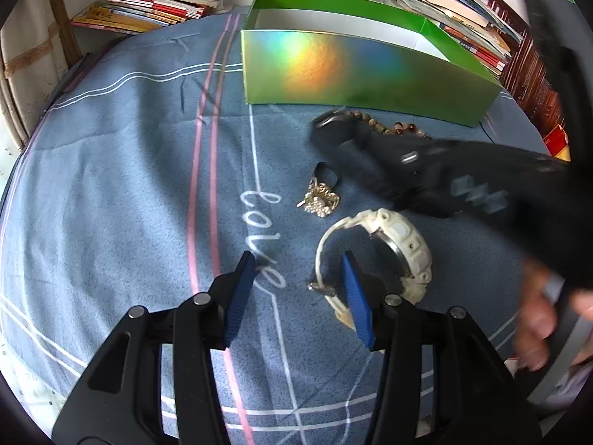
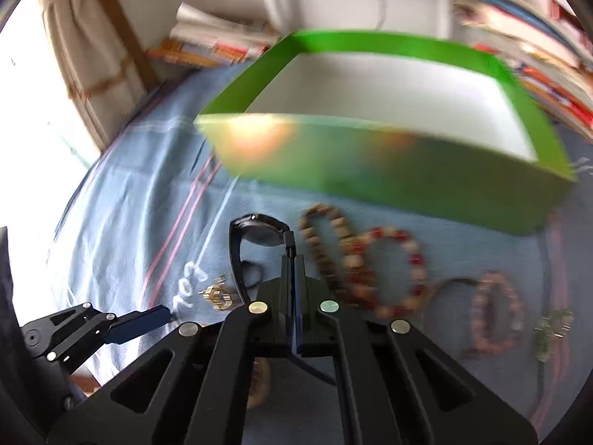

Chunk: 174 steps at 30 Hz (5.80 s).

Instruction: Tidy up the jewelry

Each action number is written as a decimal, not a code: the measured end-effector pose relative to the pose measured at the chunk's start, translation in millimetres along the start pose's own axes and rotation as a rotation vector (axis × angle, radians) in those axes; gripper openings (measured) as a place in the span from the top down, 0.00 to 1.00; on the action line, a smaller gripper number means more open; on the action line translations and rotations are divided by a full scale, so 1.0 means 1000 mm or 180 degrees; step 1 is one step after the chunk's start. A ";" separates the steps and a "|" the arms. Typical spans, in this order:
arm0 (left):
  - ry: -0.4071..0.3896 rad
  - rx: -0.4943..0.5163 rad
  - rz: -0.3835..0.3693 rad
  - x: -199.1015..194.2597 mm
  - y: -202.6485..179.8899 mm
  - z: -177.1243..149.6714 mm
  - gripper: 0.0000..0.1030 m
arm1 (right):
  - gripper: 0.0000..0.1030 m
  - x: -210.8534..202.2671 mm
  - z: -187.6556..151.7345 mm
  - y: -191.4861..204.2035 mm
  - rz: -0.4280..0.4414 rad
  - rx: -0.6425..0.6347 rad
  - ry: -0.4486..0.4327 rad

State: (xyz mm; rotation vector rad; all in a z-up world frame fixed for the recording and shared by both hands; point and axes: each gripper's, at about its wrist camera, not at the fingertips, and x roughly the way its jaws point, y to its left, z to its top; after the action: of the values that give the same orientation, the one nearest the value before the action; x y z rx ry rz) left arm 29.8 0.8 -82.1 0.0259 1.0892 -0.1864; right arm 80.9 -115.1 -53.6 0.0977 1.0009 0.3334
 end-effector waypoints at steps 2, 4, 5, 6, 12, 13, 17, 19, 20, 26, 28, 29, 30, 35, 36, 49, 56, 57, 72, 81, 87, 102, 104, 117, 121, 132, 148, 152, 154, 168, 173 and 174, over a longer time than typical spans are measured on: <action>0.0000 0.0029 -0.0083 0.002 -0.003 0.003 0.55 | 0.98 -0.016 -0.001 -0.013 -0.0111 0.0080 -0.0132; -0.0006 0.0078 -0.0120 0.003 -0.007 0.005 0.66 | 0.98 -0.033 -0.005 -0.027 -0.0254 0.0182 -0.0228; -0.0007 0.0116 -0.0146 0.004 -0.010 0.006 0.78 | 0.98 -0.038 -0.007 -0.035 -0.0312 0.0225 -0.0243; -0.0007 0.0140 -0.0154 0.006 -0.013 0.008 0.81 | 0.98 -0.041 -0.010 -0.042 -0.0367 0.0273 -0.0249; -0.0022 0.0166 -0.0098 0.006 -0.021 0.012 0.93 | 0.98 -0.035 -0.030 -0.060 -0.0496 0.0444 -0.0137; -0.0045 0.0188 -0.0075 0.004 -0.023 0.012 0.93 | 0.98 -0.033 -0.032 -0.063 -0.0505 0.0458 -0.0116; -0.0141 0.0207 -0.0019 -0.007 -0.023 0.014 0.93 | 0.98 -0.034 -0.032 -0.063 -0.0489 0.0460 -0.0134; -0.0201 0.0185 -0.0013 -0.014 -0.020 0.019 0.93 | 0.98 -0.041 -0.028 -0.061 -0.0471 0.0440 -0.0201; -0.0229 0.0175 -0.0030 -0.018 -0.018 0.019 0.93 | 0.98 -0.047 -0.028 -0.061 -0.0454 0.0435 -0.0242; -0.0518 0.0140 -0.0067 -0.048 -0.010 0.050 0.93 | 0.98 -0.077 -0.002 -0.056 -0.0447 0.0328 -0.0572; -0.0679 0.0099 -0.0047 -0.059 -0.006 0.069 0.92 | 0.98 -0.088 0.014 -0.057 -0.0457 0.0305 -0.0725; -0.0747 0.0084 -0.0035 -0.063 -0.004 0.077 0.92 | 0.98 -0.092 0.021 -0.058 -0.0470 0.0300 -0.0797; -0.0830 0.0059 -0.0023 -0.067 -0.002 0.089 0.92 | 0.98 -0.097 0.030 -0.059 -0.0491 0.0305 -0.0883; -0.1062 0.0088 0.0065 -0.064 0.001 0.151 0.92 | 0.98 -0.089 0.077 -0.076 -0.0510 0.0376 -0.1048; -0.1084 0.0113 0.0128 -0.058 0.000 0.163 0.92 | 0.98 -0.078 0.085 -0.081 -0.0538 0.0411 -0.0998; -0.0741 0.0182 0.0165 0.001 -0.016 0.186 0.47 | 0.57 -0.023 0.084 -0.101 -0.0678 0.0600 -0.0596; -0.0887 0.0187 0.0434 -0.047 0.001 0.114 0.31 | 0.57 -0.099 0.019 -0.123 -0.0630 0.0819 -0.0880; -0.0819 0.0138 0.0493 -0.044 0.006 0.101 0.31 | 0.57 -0.100 0.007 -0.129 -0.0708 0.0866 -0.0824; -0.0238 0.0137 0.0329 -0.005 0.004 0.030 0.26 | 0.57 -0.066 -0.052 -0.138 -0.0973 0.1107 -0.0291; -0.0172 0.0130 0.0269 0.003 0.005 0.028 0.24 | 0.91 -0.056 -0.055 -0.140 -0.0879 0.1035 -0.0294; -0.0311 0.0081 0.0331 -0.008 0.002 0.024 0.24 | 0.94 -0.052 -0.050 -0.130 -0.0772 0.0939 -0.0283; -0.0303 0.0130 0.0320 -0.007 0.001 0.019 0.22 | 0.93 -0.063 -0.046 -0.125 -0.0914 0.0965 -0.0360; -0.0290 0.0137 0.0324 -0.006 0.001 0.019 0.21 | 0.93 -0.063 -0.046 -0.124 -0.0904 0.0963 -0.0375; -0.0449 0.0158 0.0383 -0.014 -0.007 0.030 0.21 | 0.76 -0.046 -0.030 -0.097 -0.0745 0.0674 -0.0341; -0.0493 0.0131 0.0382 -0.015 -0.008 0.037 0.20 | 0.76 -0.024 -0.025 -0.090 -0.0739 0.0587 -0.0209; -0.0424 0.0114 0.0396 -0.008 -0.004 0.037 0.20 | 0.92 -0.022 -0.032 -0.086 -0.0586 0.0526 -0.0147; -0.0408 0.0118 0.0405 -0.007 -0.005 0.036 0.18 | 0.88 -0.044 -0.034 -0.106 -0.0734 0.0681 -0.0296; -0.0406 0.0099 0.0424 -0.006 -0.001 0.038 0.18 | 0.87 -0.037 -0.032 -0.101 -0.0689 0.0666 -0.0270; -0.0424 0.0052 0.0431 -0.006 0.005 0.041 0.18 | 0.86 -0.038 -0.031 -0.102 -0.0703 0.0676 -0.0277; -0.0418 0.0051 0.0306 0.007 0.002 0.075 0.18 | 0.80 -0.034 -0.032 -0.090 -0.0640 0.0598 -0.0257; -0.0379 0.0174 0.0218 0.021 -0.016 0.087 0.18 | 0.71 -0.036 -0.034 -0.093 -0.0668 0.0632 -0.0263; -0.0374 0.0211 0.0183 0.025 -0.020 0.090 0.18 | 0.71 -0.036 -0.034 -0.093 -0.0668 0.0635 -0.0265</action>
State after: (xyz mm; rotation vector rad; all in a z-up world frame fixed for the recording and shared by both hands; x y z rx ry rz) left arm 116.8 -32.9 -61.4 0.1043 0.9637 -0.1701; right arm 55.6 -217.1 -64.5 0.1842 0.9504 0.0365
